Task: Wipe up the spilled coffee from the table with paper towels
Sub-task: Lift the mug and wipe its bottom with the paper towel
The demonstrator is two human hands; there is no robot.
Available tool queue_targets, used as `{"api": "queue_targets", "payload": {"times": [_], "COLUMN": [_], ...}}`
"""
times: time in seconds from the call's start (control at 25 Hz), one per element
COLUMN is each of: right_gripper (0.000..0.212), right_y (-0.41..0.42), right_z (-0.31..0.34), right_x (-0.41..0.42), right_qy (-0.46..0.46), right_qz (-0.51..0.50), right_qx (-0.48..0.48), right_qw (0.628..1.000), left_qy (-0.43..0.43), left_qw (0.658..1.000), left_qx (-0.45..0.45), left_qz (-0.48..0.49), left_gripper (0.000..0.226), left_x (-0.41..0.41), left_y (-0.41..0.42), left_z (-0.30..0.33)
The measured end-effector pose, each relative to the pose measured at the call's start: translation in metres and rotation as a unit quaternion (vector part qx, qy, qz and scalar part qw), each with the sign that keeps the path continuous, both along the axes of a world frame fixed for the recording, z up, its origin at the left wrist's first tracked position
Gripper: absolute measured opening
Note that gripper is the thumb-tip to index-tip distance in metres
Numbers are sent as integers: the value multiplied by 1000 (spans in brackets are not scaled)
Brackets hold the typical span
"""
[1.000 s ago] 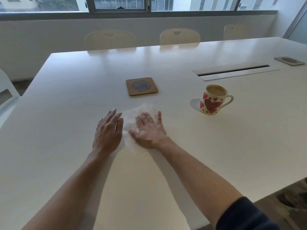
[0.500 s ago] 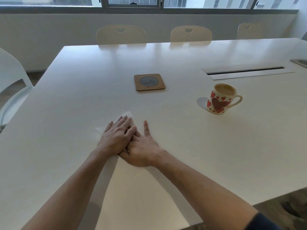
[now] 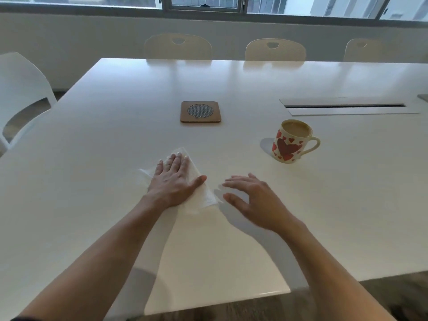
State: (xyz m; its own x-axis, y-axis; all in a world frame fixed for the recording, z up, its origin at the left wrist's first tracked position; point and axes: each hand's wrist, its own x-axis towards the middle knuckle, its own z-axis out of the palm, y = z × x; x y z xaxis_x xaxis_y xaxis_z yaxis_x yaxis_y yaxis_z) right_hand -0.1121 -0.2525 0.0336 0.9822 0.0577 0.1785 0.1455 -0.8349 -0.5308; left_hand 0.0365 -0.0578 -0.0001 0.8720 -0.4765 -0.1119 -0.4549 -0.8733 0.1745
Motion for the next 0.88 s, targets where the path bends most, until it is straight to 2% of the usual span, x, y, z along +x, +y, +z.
{"api": "queue_targets", "payload": {"times": [0.24,0.44,0.64,0.76,0.88], "right_gripper": [26,25,38,44,43], "right_y": [-68,-120,-159,-174,-179], "right_z": [15,12,16,16,17], "right_x": [-38,-57,-48,-29,-4], "right_qy": [-62,-103,-119,-105,-91], "right_qz": [-143,-252,-325,-336,-323], "right_qx": [71,142,209,226,222], "right_qw": [985,952,915,908,915], "left_qy": [-8,-8,-23,-87,-142], "left_qw": [998,993,980,973,977], "left_qx": [3,10,-14,-60,-59], "left_qz": [-61,-120,-198,-204,-147], "left_gripper": [96,98,95,82,63], "left_x": [13,22,26,21,7], "left_y": [-77,-136,-170,-171,-166], "left_z": [-2,0,5,10,16]}}
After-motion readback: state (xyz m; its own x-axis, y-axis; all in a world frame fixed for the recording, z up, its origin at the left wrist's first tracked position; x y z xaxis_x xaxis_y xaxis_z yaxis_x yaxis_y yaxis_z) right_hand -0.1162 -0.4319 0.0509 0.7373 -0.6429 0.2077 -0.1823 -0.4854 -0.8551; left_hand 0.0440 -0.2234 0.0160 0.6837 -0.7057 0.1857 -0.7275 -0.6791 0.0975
